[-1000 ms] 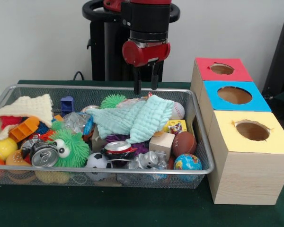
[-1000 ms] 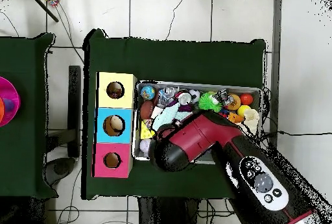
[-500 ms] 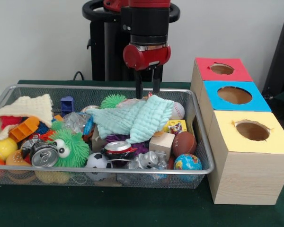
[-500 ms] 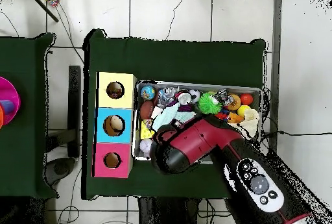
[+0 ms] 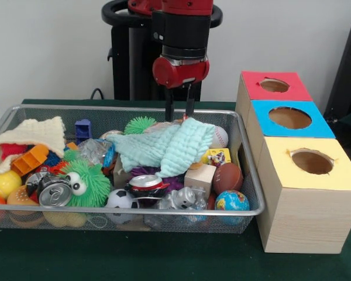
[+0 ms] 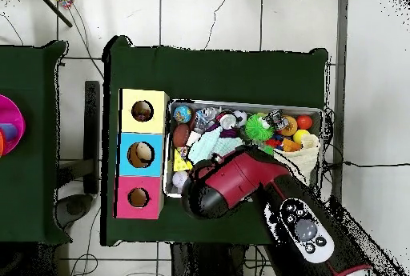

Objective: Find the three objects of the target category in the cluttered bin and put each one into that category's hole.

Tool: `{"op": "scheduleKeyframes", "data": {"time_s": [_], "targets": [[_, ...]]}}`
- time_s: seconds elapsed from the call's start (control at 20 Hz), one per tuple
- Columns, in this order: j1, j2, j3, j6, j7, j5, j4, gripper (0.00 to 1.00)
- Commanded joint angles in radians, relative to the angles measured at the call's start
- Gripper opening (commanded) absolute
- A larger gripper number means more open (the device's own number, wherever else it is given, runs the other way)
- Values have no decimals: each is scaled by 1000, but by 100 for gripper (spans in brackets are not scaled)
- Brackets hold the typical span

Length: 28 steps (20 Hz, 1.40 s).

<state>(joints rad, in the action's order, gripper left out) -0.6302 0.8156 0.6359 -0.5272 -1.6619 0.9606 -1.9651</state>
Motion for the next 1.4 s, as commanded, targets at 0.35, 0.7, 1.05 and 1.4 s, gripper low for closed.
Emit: {"op": "scheduleKeyframes", "data": {"time_s": [0.35, 0.7, 1.05, 1.4], "targets": [[51, -65, -171, 83, -165, 63, 10, 100], [61, -64, -204, 168, -159, 62, 4, 100], [10, -71, -178, 197, -75, 2, -23, 100], [-4, -67, -168, 182, -46, -26, -31, 100]]}}
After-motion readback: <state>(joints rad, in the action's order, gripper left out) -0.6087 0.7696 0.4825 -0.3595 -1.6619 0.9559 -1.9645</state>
